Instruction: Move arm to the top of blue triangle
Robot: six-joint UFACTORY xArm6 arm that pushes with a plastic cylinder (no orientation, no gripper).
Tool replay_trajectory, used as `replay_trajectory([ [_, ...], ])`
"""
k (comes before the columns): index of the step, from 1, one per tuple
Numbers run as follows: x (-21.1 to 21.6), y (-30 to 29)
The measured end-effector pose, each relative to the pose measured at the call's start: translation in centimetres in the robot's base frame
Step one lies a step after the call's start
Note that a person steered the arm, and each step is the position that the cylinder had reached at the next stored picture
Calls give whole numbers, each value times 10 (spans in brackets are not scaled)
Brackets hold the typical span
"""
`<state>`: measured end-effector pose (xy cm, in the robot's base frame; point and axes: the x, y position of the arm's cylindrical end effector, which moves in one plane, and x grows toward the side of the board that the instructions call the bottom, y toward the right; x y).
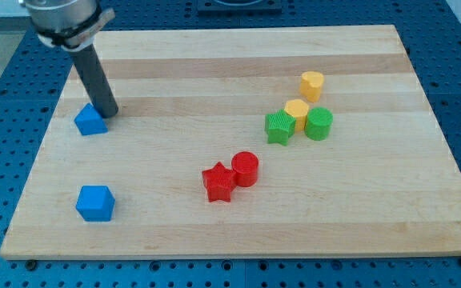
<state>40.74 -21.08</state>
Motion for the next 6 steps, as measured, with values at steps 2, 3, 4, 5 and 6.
replay_trajectory([
  [2, -42, -10],
  [3, -58, -24],
  [4, -57, -26],
  [5, -46, -39],
  [6, -45, -42],
])
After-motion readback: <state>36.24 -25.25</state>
